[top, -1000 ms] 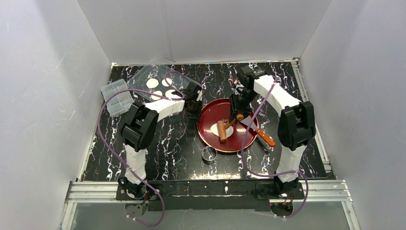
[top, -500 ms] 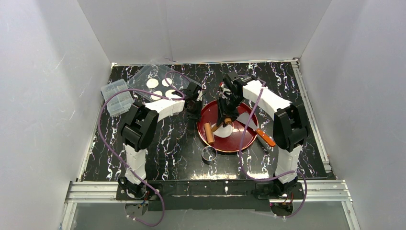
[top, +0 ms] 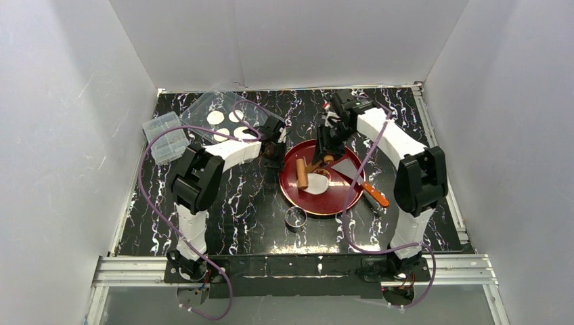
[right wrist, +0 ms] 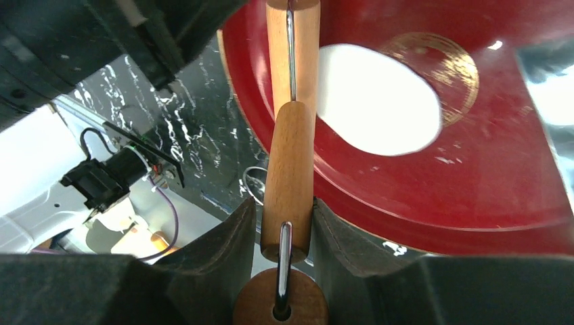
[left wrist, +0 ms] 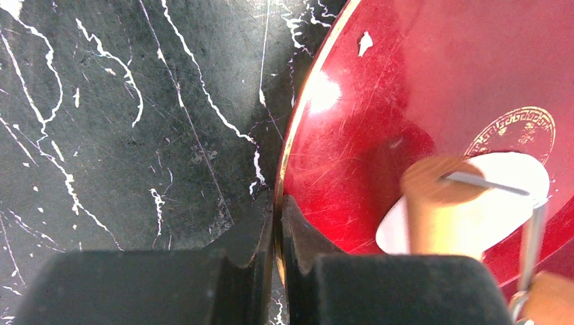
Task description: Roll out the dumpling wrappers from the dough
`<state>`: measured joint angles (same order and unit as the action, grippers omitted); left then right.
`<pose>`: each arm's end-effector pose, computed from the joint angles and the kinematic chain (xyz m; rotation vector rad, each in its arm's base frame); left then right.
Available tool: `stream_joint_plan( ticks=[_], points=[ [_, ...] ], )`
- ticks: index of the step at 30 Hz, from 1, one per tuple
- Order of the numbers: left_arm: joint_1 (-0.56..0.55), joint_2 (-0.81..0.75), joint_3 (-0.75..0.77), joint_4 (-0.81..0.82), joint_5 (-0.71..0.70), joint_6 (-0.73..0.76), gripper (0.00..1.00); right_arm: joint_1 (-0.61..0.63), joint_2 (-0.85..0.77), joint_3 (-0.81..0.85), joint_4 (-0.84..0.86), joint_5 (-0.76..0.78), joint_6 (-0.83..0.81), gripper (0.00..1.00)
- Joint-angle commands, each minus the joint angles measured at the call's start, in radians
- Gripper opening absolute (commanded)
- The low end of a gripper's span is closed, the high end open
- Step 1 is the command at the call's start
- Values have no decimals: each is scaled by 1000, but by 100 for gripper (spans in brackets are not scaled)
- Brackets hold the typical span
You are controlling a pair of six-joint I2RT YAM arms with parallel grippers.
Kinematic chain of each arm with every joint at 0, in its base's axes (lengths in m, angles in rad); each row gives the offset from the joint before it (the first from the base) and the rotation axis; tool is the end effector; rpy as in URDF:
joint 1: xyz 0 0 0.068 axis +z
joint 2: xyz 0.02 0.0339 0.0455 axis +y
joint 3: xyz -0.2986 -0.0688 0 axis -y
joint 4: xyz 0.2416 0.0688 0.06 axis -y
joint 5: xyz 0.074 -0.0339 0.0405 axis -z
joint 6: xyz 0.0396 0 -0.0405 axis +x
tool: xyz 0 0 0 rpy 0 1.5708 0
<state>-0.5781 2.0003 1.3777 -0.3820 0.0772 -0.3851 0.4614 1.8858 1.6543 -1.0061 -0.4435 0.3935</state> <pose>0.3639 -0.2411 0.1971 0.2838 2.6243 -0.4460 0.3482 0.1921 0.2966 -0.2095 2.9113 0.8018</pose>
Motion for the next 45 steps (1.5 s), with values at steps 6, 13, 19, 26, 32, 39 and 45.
stream_joint_plan(
  ticks=[6,13,19,26,32,39,45],
  points=[
    [-19,26,-15,-108,-52,49,0,-101,-97,-224,31,76,-16,1],
    [-19,22,-18,-103,-59,51,0,-237,-178,-377,15,165,-69,1],
    [-19,26,-16,-103,-58,51,0,-287,-197,-375,-23,227,-97,1],
    [-19,24,-20,-104,-57,52,0,-146,-85,-340,21,210,-42,1],
    [-19,40,-11,-105,-47,46,0,-78,-54,-224,42,157,4,1],
    [-19,17,-22,-110,-63,63,0,-41,-41,-183,54,109,11,1],
    [-19,11,-30,-100,-62,57,0,-74,-90,-221,-56,227,-68,1]
  ],
)
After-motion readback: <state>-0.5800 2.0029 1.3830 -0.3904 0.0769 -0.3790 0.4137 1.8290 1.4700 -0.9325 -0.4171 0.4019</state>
